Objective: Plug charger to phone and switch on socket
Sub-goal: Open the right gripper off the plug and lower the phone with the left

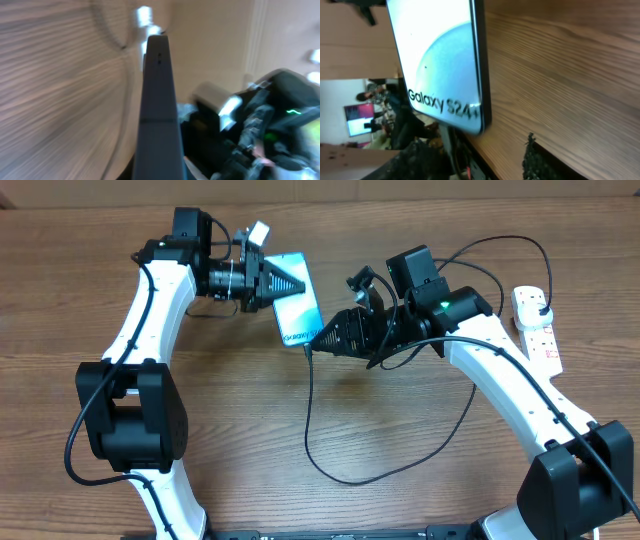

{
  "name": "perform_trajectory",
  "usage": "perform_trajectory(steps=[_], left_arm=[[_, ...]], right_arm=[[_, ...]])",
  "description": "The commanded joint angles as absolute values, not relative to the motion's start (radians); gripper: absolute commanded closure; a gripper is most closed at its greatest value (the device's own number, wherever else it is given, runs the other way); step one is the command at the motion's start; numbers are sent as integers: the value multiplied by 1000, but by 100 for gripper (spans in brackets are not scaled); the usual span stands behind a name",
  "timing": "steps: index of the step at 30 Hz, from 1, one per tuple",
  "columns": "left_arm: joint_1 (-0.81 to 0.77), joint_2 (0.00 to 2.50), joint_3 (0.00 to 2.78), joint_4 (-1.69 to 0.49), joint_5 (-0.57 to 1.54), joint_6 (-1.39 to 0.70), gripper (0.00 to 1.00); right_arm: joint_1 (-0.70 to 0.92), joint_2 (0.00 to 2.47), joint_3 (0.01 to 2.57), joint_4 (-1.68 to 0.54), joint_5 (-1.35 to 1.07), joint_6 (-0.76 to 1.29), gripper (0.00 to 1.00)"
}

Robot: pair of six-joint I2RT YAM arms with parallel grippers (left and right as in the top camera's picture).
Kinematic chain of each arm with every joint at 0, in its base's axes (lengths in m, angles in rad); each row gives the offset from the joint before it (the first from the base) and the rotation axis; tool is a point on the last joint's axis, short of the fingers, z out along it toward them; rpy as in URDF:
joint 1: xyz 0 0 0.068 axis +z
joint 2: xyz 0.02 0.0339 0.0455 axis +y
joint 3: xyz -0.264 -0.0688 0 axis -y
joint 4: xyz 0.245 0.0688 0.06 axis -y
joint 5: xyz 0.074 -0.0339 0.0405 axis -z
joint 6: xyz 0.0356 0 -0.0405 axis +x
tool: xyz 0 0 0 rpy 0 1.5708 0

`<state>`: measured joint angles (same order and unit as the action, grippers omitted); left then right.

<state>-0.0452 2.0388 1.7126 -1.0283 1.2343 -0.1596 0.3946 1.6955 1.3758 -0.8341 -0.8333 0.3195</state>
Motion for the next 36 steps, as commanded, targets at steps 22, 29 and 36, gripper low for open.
perform_trajectory(steps=[22,29,36], left_arm=[[52,2040,1731,-1407,673,319,96],[52,2107,1731,-1364,678,317,96],[52,2220,1731,-1351,753,318,96]], right_arm=[[369,1706,1394,-952,-635,253,26],[369,1706,1393,-984,-623,253,26],[371,1706,1393,-1005,-594,253,25]])
